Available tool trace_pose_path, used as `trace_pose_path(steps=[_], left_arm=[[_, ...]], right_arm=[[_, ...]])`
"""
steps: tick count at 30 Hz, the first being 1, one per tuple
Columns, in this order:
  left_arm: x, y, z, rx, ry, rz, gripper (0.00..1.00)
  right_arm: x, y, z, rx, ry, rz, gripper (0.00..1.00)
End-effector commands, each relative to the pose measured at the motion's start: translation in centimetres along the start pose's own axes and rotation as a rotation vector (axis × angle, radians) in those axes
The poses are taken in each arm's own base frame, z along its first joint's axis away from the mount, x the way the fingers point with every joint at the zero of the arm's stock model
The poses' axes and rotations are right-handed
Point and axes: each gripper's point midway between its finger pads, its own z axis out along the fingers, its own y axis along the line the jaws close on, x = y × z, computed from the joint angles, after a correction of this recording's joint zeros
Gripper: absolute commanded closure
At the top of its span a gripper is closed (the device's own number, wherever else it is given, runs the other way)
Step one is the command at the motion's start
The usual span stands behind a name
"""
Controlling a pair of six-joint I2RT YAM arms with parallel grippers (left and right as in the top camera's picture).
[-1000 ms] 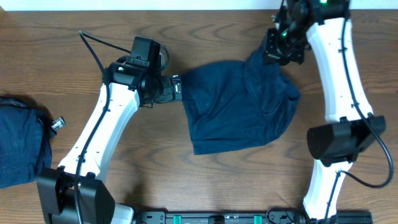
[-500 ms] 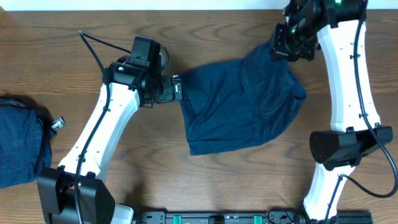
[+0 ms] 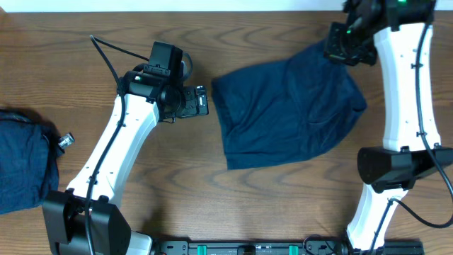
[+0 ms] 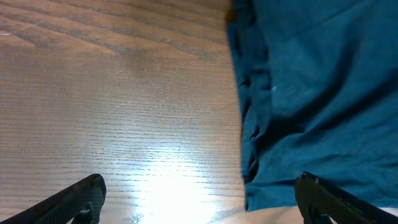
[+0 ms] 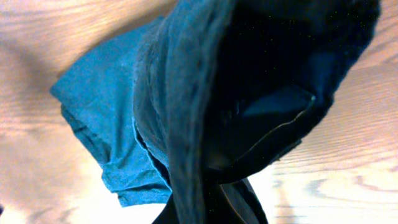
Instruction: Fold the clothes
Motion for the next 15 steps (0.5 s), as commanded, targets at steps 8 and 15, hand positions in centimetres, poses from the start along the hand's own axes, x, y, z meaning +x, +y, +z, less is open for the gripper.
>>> trace_pose_path(steps=[8,15], left_arm=[[0.6,0.5,0.6,-0.017,0.023,-0.006,0.02],[0.5,0.4,0.6,-0.015,0.019,-0.006,0.02]], right_arm=[[-2.3,-6.4,-1.7,0.098,-0.071,0.024,0.99],[-1.8,-4.4,-1.4,0.085,-0.066,-0.029,0.99]])
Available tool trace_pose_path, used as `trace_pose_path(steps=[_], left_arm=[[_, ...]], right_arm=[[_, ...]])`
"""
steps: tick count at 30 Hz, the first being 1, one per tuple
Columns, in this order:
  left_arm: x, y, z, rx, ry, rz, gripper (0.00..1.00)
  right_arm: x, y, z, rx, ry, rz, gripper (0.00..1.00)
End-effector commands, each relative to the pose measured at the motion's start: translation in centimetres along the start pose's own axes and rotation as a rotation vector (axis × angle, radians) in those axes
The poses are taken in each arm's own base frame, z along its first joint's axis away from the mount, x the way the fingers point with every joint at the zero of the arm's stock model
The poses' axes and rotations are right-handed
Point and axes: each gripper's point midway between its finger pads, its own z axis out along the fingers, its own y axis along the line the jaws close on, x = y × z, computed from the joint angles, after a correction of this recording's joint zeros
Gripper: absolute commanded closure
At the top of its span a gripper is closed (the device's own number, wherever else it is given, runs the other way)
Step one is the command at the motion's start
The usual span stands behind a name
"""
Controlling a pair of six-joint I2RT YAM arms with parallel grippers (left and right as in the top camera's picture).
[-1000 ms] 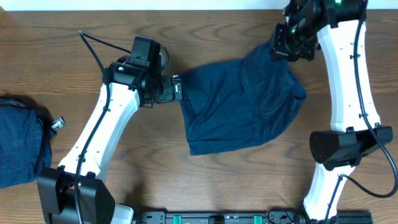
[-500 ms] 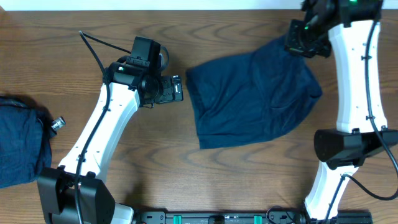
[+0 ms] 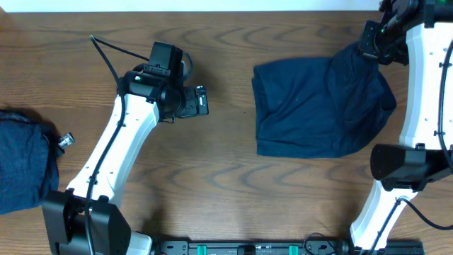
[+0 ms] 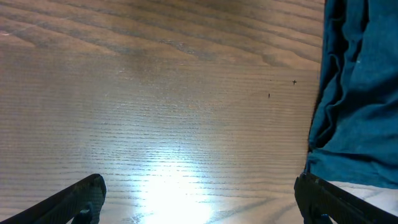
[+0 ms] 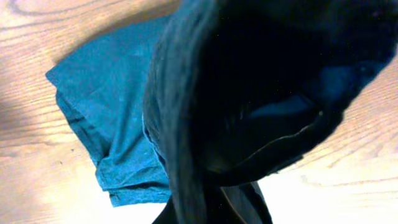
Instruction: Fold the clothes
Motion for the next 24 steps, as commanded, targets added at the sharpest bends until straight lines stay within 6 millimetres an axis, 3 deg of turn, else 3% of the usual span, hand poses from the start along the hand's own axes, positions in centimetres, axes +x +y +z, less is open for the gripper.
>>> trace_pose_path(steps=[1,6,11,19,24], left_arm=[[0.4,0.4,0.6,-0.015,0.018,-0.006,0.02],[0.3,0.4,0.6,-0.013,0.011,-0.005,0.02],[0.3,0.4,0.6,-0.012,0.01,-0.005,0.02],[0.3,0.2,0.6,-0.004,0.013,-0.004,0.02],[0.4,0.0,0.6,0.01,0.021,-0.003,0.02]], right_arm=[[0.3,2.0,-1.2,-0.017,-0.035,-0.07,0.98],[0.8,5.9,-0.5,-0.048,-0.043,-0.116,0.98],[1.6,8.9,1.8,-0.053,-0.002,-0.128,0.99],[3.3,11.2,8.3,0.001,0.14,-0.1,0.98],[3.3,12.4,8.7,-0.011,0.129,-0.093,0.98]])
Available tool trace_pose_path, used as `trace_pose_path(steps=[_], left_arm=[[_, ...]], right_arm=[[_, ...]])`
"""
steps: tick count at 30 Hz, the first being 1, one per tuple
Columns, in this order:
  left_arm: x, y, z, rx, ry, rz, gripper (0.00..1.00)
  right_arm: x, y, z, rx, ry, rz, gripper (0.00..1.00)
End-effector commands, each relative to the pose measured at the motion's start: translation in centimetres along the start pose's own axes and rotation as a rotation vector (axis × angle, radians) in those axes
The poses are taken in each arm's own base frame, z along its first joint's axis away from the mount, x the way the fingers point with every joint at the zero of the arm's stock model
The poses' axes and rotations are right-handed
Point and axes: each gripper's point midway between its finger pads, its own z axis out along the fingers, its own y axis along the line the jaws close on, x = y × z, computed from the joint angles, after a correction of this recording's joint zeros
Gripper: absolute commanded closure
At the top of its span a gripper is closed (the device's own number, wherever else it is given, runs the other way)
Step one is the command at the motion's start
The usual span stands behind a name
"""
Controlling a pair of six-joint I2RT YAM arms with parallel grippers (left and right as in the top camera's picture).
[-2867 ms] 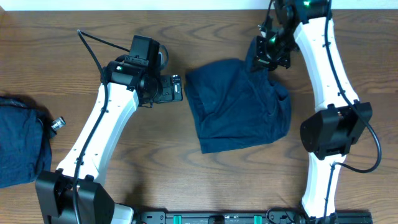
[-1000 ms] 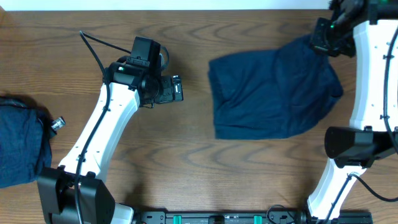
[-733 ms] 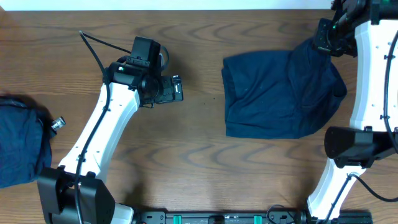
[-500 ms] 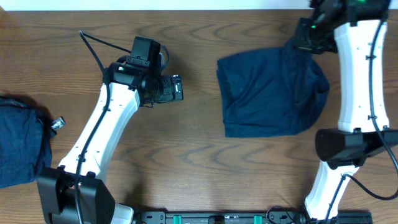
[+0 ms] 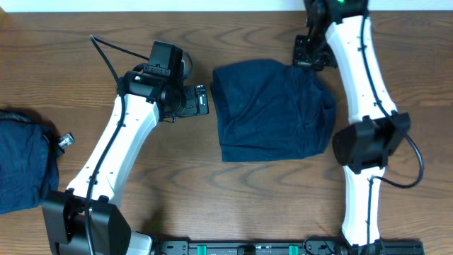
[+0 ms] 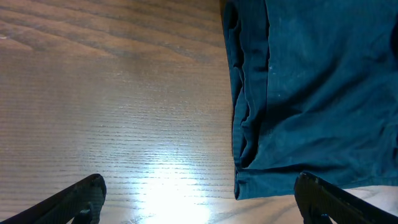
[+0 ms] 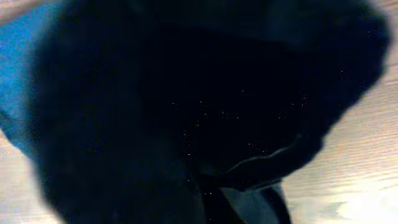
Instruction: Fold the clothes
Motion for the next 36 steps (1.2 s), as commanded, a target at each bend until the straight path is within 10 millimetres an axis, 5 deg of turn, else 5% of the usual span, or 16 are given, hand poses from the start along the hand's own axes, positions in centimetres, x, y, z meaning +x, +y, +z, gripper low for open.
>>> trace_pose_path(steps=[1,7,17,29,36], left_arm=[[0.6,0.2,0.7,0.001,0.028,0.001,0.02],[1.0,1.0,3.8,-0.039,0.098,-0.004,0.02],[2.9,2.5,11.1,-0.083,0.255,-0.027,0.02],[3.7,3.2,14.0,-0.101,0.304,-0.035,0.02],[4.3,2.9,15.6,-0.103,0.324,-0.029,0.02]], right_arm=[[-0.3,1.3,-1.3,-0.029,-0.05,0.023,0.99],[-0.2,1.5,-1.9,-0.04,-0.058,0.015,0.99],[0.4,4.8,-2.0,-0.099,-0.075,-0.042,0.99],[1.4,6.9,-2.1,-0.12,-0.074,-0.074,0.99],[1.7,6.0,-2.1,-0.1,-0.052,-0.062,0.98]])
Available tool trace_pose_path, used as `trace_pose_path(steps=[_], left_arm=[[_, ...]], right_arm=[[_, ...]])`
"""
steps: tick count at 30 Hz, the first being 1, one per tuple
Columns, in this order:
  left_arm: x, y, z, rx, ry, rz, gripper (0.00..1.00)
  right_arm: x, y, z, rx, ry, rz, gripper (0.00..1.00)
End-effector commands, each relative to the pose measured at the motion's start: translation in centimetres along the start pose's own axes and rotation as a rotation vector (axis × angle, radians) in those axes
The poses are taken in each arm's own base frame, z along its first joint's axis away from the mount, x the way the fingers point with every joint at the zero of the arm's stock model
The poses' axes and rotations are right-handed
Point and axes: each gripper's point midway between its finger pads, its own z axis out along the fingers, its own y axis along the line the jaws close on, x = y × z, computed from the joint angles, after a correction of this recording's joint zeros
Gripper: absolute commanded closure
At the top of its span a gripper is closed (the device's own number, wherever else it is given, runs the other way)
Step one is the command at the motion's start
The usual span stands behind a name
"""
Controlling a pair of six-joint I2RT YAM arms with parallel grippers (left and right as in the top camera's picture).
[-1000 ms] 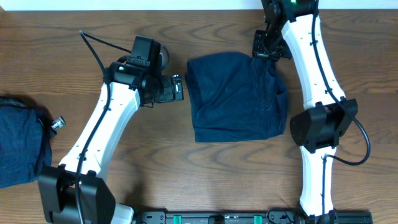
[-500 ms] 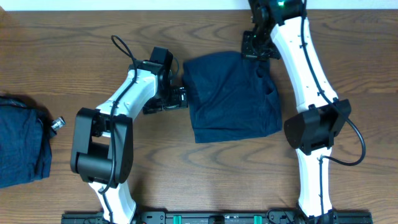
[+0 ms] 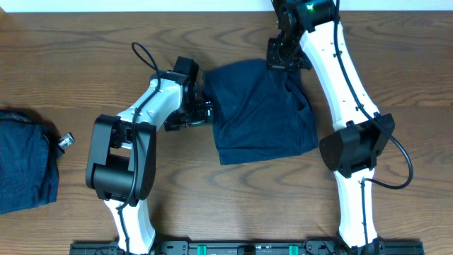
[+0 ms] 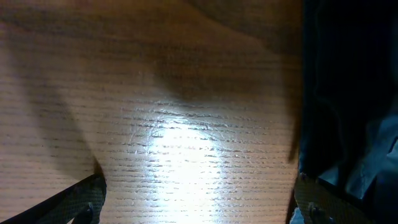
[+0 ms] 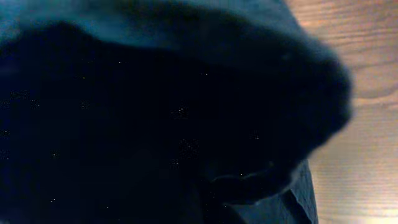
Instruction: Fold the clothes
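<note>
A navy garment point(image 3: 258, 117) lies in a rough rectangle at the table's middle. Its upper edge is bunched where my right gripper point(image 3: 280, 55) is shut on it. In the right wrist view dark cloth point(image 5: 155, 112) fills nearly the whole frame and hides the fingers. My left gripper point(image 3: 204, 111) sits low at the garment's left edge. It is open point(image 4: 199, 208): one fingertip point(image 4: 84, 196) rests on bare wood and the other point(image 4: 317, 202) at the cloth's edge point(image 4: 348, 93), with nothing between them.
A second dark blue garment point(image 3: 25, 166) is heaped at the table's far left edge, with a small metal piece point(image 3: 65, 141) beside it. Bare brown wood point(image 3: 212, 205) lies in front of the navy garment.
My left arm has folded in, and its gripper is now down at the garment's left edge. My right gripper has moved left with the cloth, and the garment lies a little further left.
My right gripper held the garment's upper right corner over the table's middle. Then it was far to the right with the garment shifted that way. Then it was back left, and now further left. The left gripper stayed open and still until it reached the cloth's edge.
</note>
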Motion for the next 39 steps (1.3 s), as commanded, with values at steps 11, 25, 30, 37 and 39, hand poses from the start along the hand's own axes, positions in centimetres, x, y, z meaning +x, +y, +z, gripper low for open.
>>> trace_pose_path(steps=[11,25,30,37,39], left_arm=[[2.9,-5.4,6.5,-0.011,0.073,0.133,0.02],[4.1,-9.5,7.5,0.016,0.034,0.214,0.02],[4.1,-9.5,7.5,0.016,0.034,0.214,0.02],[4.4,-9.4,7.5,0.014,0.044,0.213,0.02],[4.5,-9.3,7.5,0.012,0.048,0.211,0.02]], right_arm=[[-0.5,-5.0,-3.6,0.052,-0.034,0.103,0.98],[-0.7,-10.6,-8.9,0.034,-0.112,0.222,0.98],[-0.8,-7.1,-8.8,-0.01,-0.137,0.153,0.98],[0.3,-1.8,-7.8,-0.042,-0.133,0.086,0.98],[0.6,-0.9,-7.3,-0.043,-0.122,0.077,0.98]])
